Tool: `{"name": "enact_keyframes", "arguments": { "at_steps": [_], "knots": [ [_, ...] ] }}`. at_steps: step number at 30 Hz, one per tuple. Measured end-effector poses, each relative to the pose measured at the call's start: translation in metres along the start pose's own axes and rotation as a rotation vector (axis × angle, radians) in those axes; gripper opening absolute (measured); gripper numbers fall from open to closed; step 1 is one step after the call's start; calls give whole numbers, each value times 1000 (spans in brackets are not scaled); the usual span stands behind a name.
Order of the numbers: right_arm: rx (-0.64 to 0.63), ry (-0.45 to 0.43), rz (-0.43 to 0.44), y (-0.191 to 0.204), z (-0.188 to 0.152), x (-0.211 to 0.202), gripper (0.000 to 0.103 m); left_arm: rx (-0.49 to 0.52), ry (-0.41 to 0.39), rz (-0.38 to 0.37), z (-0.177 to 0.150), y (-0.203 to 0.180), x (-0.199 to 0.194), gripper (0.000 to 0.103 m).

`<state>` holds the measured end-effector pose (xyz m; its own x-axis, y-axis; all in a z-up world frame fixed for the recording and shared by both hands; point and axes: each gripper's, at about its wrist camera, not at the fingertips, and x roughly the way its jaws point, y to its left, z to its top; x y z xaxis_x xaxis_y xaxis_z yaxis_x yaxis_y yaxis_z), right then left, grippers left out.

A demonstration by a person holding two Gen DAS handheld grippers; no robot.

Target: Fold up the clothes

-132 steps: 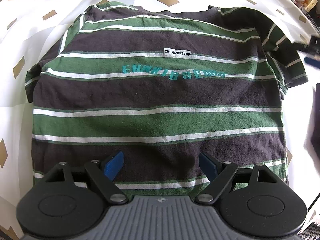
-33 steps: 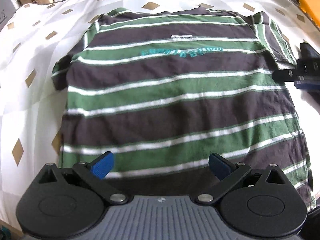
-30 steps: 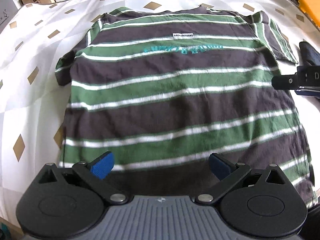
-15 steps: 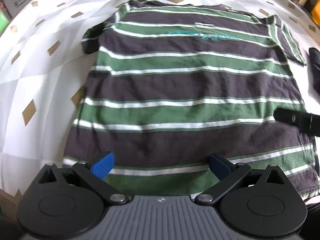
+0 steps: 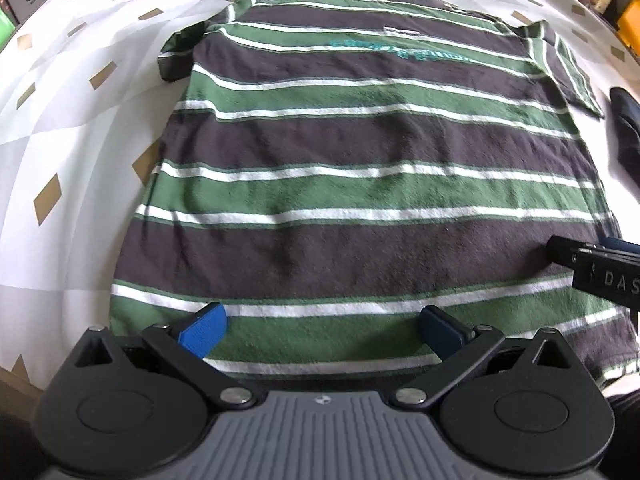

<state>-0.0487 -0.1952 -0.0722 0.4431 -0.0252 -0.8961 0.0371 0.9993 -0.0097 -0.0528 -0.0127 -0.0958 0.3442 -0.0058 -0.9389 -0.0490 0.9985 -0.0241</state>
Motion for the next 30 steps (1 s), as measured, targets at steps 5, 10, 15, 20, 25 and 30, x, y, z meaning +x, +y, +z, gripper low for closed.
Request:
{"name": "enact_keyframes", "arguments": {
  "at_steps": [5,10,15,20,25,30],
  "knots": [
    [22,1,-23,-7,-4,0,68,23,2,-11,-6,-3,-2,103],
    [32,9,-44,-10,-9,-3,73,40,8,-15,-11,-3,-5,103],
    [35,22,-43,-10,-12,-6,75,46,13,-14,-15,-2,-7,103],
    [78,15,-29,-11,-13,-13,74,34,22,-14,-14,1,-9,103],
    [48,7,27,-2,-18,-19,74,3,16,12,-13,7,-7,103],
    [-3,57,9,13,-23,-14,75,-3,24,4,-16,8,-6,103]
  ]
}}
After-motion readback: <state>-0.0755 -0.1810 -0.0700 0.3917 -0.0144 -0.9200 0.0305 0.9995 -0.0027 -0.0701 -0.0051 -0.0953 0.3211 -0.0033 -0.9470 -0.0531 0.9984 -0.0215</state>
